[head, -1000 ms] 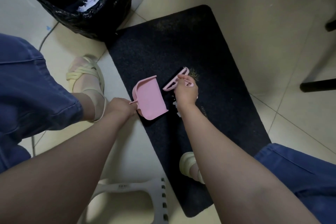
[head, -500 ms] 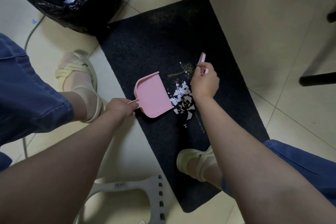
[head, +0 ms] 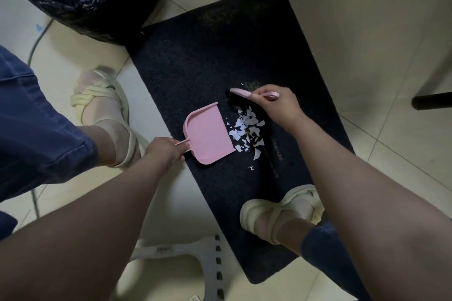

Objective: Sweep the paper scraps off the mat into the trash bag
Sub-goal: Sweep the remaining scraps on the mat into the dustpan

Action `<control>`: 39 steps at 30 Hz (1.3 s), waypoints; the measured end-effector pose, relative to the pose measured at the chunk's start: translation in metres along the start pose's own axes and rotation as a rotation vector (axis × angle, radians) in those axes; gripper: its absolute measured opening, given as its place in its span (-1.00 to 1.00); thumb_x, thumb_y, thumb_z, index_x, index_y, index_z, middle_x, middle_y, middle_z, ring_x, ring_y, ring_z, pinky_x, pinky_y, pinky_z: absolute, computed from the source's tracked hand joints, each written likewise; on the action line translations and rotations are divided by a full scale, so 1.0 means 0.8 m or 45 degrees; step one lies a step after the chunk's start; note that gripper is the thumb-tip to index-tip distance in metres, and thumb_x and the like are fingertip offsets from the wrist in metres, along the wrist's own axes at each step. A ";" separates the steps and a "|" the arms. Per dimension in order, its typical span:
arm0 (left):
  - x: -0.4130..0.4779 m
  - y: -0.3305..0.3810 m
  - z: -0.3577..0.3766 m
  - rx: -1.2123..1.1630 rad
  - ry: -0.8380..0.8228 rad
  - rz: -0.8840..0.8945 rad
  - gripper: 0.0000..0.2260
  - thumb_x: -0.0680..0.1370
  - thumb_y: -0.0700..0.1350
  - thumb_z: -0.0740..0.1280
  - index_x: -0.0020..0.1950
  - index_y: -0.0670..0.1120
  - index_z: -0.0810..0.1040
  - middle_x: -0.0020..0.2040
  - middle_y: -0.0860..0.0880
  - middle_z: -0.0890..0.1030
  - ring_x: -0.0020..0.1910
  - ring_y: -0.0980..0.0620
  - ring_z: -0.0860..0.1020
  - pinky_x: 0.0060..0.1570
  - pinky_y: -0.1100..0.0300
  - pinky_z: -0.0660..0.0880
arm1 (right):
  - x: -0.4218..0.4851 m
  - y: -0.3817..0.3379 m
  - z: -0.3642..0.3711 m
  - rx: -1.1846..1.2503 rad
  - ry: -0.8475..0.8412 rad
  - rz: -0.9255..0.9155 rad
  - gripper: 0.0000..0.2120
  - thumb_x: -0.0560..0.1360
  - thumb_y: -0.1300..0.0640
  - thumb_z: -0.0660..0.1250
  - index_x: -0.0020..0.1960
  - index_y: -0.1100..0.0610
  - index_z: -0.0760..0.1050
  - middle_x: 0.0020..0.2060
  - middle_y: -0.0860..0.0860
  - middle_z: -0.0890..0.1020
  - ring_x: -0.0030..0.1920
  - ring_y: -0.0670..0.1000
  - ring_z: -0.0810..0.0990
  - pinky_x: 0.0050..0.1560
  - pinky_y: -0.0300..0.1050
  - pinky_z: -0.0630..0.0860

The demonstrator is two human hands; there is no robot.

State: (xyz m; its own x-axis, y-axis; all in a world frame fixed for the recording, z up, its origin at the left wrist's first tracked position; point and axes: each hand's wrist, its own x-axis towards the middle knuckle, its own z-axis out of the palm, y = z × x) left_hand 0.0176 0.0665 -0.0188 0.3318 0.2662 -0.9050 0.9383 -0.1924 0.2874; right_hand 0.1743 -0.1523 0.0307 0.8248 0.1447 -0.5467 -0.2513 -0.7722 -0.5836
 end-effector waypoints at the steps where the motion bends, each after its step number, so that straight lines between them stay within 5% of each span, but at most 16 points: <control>1: 0.000 0.001 0.000 -0.009 -0.001 -0.009 -0.74 0.52 0.02 0.39 -0.33 -0.06 0.54 -0.72 0.12 0.40 -0.52 0.06 0.34 -0.47 0.22 0.27 | -0.005 0.004 -0.004 0.058 0.030 0.010 -0.94 0.46 -0.05 0.43 -0.14 -0.08 0.65 -0.14 -0.14 0.67 -0.08 -0.11 0.61 -0.05 -0.20 0.53; 5: -0.002 -0.003 -0.001 -0.013 -0.019 0.007 -0.75 0.52 0.03 0.40 -0.31 -0.04 0.54 -0.68 0.10 0.44 -0.52 0.07 0.34 -0.47 0.22 0.27 | -0.009 0.011 -0.011 0.422 0.393 0.106 -0.94 0.44 -0.02 0.43 -0.13 -0.05 0.64 -0.16 -0.14 0.67 -0.08 -0.13 0.62 0.00 -0.19 0.55; 8: -0.001 -0.011 -0.003 -0.018 -0.015 0.042 -0.72 0.50 0.04 0.41 -0.35 -0.07 0.55 -0.47 -0.03 0.49 -0.52 0.03 0.31 -0.47 0.21 0.26 | 0.000 0.006 -0.004 0.350 0.512 0.204 -0.97 0.47 0.01 0.39 -0.12 -0.05 0.61 -0.18 -0.15 0.64 -0.10 -0.12 0.60 -0.01 -0.18 0.53; 15: 0.003 -0.014 -0.002 0.329 -0.072 -0.005 -0.63 0.56 0.08 0.31 -0.37 -0.10 0.52 -0.33 -0.10 0.51 -0.39 -0.03 0.43 -0.29 0.18 0.37 | -0.015 0.008 0.017 0.144 0.234 0.257 -0.90 0.50 0.07 0.36 -0.05 0.02 0.64 -0.20 -0.08 0.65 -0.28 -0.14 0.53 -0.31 -0.28 0.44; 18: 0.006 -0.008 -0.001 0.615 -0.068 0.016 -0.59 0.60 0.15 0.19 -0.27 -0.10 0.54 -0.20 -0.12 0.52 -0.14 -0.11 0.55 -0.09 0.17 0.45 | -0.029 0.011 0.015 0.166 0.501 0.239 -0.91 0.51 0.06 0.35 -0.09 0.00 0.63 -0.27 -0.11 0.63 -0.28 -0.10 0.56 -0.29 -0.24 0.47; 21: 0.010 -0.009 0.000 0.668 -0.094 0.035 -0.58 0.60 0.15 0.17 -0.28 -0.10 0.53 -0.17 -0.13 0.53 -0.09 -0.15 0.56 -0.09 0.18 0.43 | -0.034 0.021 0.016 0.095 0.748 0.400 -0.81 0.54 0.06 0.26 -0.02 0.05 0.65 -0.13 0.04 0.68 -0.09 0.06 0.61 -0.10 -0.12 0.52; 25: 0.011 -0.012 0.002 0.585 -0.100 0.033 -0.59 0.60 0.08 0.23 -0.35 -0.13 0.50 -0.24 -0.15 0.49 -0.20 -0.13 0.49 -0.20 0.22 0.35 | -0.044 0.021 0.048 0.090 0.507 0.501 -0.74 0.52 0.03 0.26 -0.03 0.12 0.68 -0.14 0.12 0.70 -0.11 0.14 0.63 -0.08 -0.08 0.55; 30: 0.017 -0.012 0.007 0.595 -0.059 0.029 -0.59 0.60 0.12 0.22 -0.04 -0.21 0.64 -0.12 -0.19 0.59 0.08 -0.19 0.58 -0.01 0.11 0.49 | -0.073 0.001 0.082 0.237 0.374 0.437 -0.83 0.43 0.06 0.33 -0.17 0.09 0.68 -0.32 0.02 0.63 -0.25 0.03 0.56 -0.20 -0.12 0.49; 36: 0.022 -0.016 0.006 0.533 -0.066 0.027 -0.60 0.60 0.09 0.24 0.04 -0.24 0.65 0.07 -0.25 0.62 0.13 -0.23 0.55 0.08 0.07 0.49 | -0.079 0.013 0.052 0.349 0.578 0.493 -0.79 0.42 0.00 0.32 -0.21 0.09 0.67 -0.30 0.03 0.68 -0.20 0.08 0.65 -0.14 -0.02 0.58; 39: 0.020 -0.015 0.005 0.498 -0.059 0.047 -0.61 0.60 0.06 0.25 0.06 -0.26 0.64 0.09 -0.27 0.62 0.13 -0.23 0.55 0.06 0.09 0.49 | -0.083 0.023 0.043 0.209 0.671 0.566 -0.78 0.52 0.05 0.24 -0.24 0.08 0.55 -0.30 0.03 0.58 -0.19 0.09 0.58 -0.22 -0.12 0.42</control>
State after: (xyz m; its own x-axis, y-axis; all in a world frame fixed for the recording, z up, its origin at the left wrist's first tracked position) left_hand 0.0108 0.0690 -0.0380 0.3514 0.2109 -0.9122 0.8147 -0.5490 0.1869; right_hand 0.0974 -0.1551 0.0361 0.7512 -0.5135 -0.4148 -0.6601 -0.5791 -0.4784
